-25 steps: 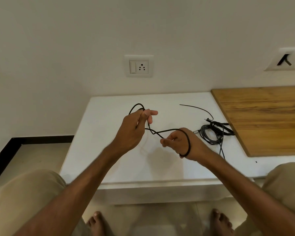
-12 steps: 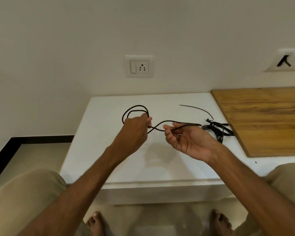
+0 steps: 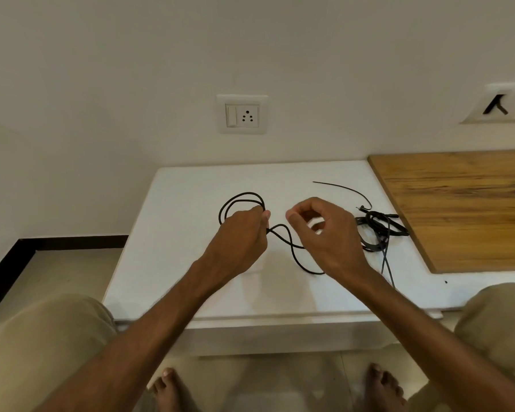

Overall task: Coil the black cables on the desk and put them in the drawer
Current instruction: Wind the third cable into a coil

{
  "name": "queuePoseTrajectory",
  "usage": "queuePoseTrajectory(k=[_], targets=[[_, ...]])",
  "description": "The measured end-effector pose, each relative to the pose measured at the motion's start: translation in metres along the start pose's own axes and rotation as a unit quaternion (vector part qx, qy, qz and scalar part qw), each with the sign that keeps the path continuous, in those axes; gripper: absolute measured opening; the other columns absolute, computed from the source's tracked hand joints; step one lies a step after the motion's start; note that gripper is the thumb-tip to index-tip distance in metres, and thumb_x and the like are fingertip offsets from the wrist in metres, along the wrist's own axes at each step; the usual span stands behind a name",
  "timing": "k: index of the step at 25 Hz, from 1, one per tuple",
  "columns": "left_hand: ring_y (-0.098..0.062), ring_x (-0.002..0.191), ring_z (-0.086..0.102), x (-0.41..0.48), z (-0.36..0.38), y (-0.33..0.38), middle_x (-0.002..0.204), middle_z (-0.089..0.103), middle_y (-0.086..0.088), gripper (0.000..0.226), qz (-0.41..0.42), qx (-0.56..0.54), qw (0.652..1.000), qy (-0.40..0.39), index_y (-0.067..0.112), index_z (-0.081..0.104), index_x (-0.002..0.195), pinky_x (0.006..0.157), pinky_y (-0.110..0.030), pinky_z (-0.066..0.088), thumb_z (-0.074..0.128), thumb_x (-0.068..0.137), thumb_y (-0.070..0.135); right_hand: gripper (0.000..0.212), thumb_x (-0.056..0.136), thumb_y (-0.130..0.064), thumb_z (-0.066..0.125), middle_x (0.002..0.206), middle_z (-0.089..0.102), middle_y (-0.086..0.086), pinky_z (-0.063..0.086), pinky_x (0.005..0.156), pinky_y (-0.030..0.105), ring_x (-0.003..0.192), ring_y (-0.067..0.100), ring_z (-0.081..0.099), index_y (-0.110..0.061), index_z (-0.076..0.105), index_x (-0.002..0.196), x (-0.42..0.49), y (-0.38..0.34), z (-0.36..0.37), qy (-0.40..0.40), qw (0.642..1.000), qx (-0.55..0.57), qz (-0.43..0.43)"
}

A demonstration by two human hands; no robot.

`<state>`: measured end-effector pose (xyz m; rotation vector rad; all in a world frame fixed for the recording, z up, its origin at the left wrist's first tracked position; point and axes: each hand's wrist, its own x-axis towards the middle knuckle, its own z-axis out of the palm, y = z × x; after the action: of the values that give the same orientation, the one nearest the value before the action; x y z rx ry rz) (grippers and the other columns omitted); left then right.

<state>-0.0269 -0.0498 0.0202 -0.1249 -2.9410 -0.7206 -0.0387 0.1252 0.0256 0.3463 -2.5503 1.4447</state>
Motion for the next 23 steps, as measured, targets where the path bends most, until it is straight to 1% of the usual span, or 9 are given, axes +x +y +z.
queuePoseTrajectory(k=[2,3,6,8,10,14,17,20,23], targets=[[-0.014,0.057,0.049,-0.002,0.002,0.005,0.067,0.052,0.007,0.031,0.023,-0.028,0.999,-0.012,0.017,0.047,0.082,0.052,-0.023,0.031,0.033,0.109,0.022,0.025,0.096,-0.043,0.064,0.101,0.075,-0.016,0.049,0.086,0.015,0.099,-0.002,0.066,-0.023,0.075,0.106,-0.001,0.002,0.006,-0.053,0.998,0.006,-0.014],[-0.016,0.057,0.049,-0.003,0.003,0.007,0.065,0.05,0.008,0.031,0.033,-0.041,0.998,-0.019,0.019,0.044,0.079,0.051,-0.024,0.031,0.034,0.108,0.019,0.029,0.098,-0.046,0.061,0.1,0.076,-0.016,0.049,0.09,0.017,0.099,-0.003,0.068,-0.023,0.075,0.107,-0.001,0.003,0.008,-0.1,0.995,0.018,-0.001],[-0.022,0.065,0.057,-0.004,0.004,0.004,0.07,0.059,-0.001,0.034,0.038,-0.078,0.996,-0.03,0.012,0.048,0.079,0.061,-0.035,0.046,0.033,0.109,0.021,0.039,0.102,-0.042,0.055,0.076,0.076,0.0,0.052,0.088,0.029,0.075,0.011,0.069,-0.013,0.079,0.094,-0.001,0.006,0.006,-0.266,0.952,0.121,0.086],[-0.022,0.072,0.061,-0.002,0.003,-0.001,0.077,0.063,-0.004,0.035,0.027,-0.084,0.996,-0.027,0.012,0.053,0.083,0.07,-0.037,0.05,0.032,0.109,0.022,0.029,0.098,-0.027,0.063,0.068,0.066,0.009,0.048,0.08,0.03,0.067,0.019,0.057,-0.005,0.079,0.089,0.001,0.006,0.004,-0.316,0.927,0.163,0.123],[-0.015,0.072,0.056,0.002,-0.001,-0.005,0.077,0.061,0.001,0.035,0.024,-0.075,0.997,-0.016,0.016,0.054,0.083,0.069,-0.029,0.042,0.031,0.109,0.022,0.019,0.09,-0.015,0.067,0.067,0.063,0.011,0.047,0.072,0.03,0.066,0.02,0.053,0.0,0.078,0.087,0.002,0.009,0.003,-0.335,0.925,0.13,0.122],[-0.007,0.057,0.043,0.013,-0.014,-0.018,0.062,0.049,0.008,0.041,-0.019,-0.148,0.988,-0.049,0.018,0.048,0.066,0.061,-0.025,0.033,0.038,0.106,0.018,0.026,0.074,-0.01,0.052,0.079,0.076,0.012,0.056,0.076,0.035,0.075,0.03,0.068,-0.019,0.076,0.068,0.003,0.009,-0.002,-0.293,0.955,0.035,0.04],[-0.013,0.052,0.029,0.012,-0.02,-0.018,0.056,0.035,0.007,0.043,-0.082,-0.34,0.92,-0.179,0.012,0.045,0.068,0.055,-0.027,0.025,0.038,0.106,0.031,0.033,0.079,0.008,0.044,0.074,0.071,0.012,0.049,0.064,0.029,0.066,0.022,0.06,-0.013,0.065,0.064,0.012,0.005,-0.011,-0.264,0.947,0.168,0.075],[-0.018,0.057,0.017,0.009,-0.026,-0.01,0.066,0.018,-0.001,0.049,-0.069,-0.382,0.88,-0.274,0.017,0.036,0.069,0.055,-0.028,0.018,0.035,0.107,0.048,0.033,0.086,0.012,0.041,0.073,0.058,0.012,0.032,0.052,0.029,0.058,0.02,0.047,-0.008,0.062,0.071,0.018,0.002,-0.021,-0.282,0.926,0.234,0.088],[-0.018,0.057,0.009,0.008,-0.034,-0.006,0.067,0.01,0.0,0.051,-0.05,-0.42,0.853,-0.306,0.019,0.023,0.067,0.054,-0.031,0.01,0.035,0.109,0.045,0.028,0.097,0.006,0.045,0.074,0.056,0.008,0.03,0.052,0.026,0.061,0.016,0.046,-0.004,0.07,0.088,0.023,0.01,-0.029,-0.287,0.926,0.234,0.076]])
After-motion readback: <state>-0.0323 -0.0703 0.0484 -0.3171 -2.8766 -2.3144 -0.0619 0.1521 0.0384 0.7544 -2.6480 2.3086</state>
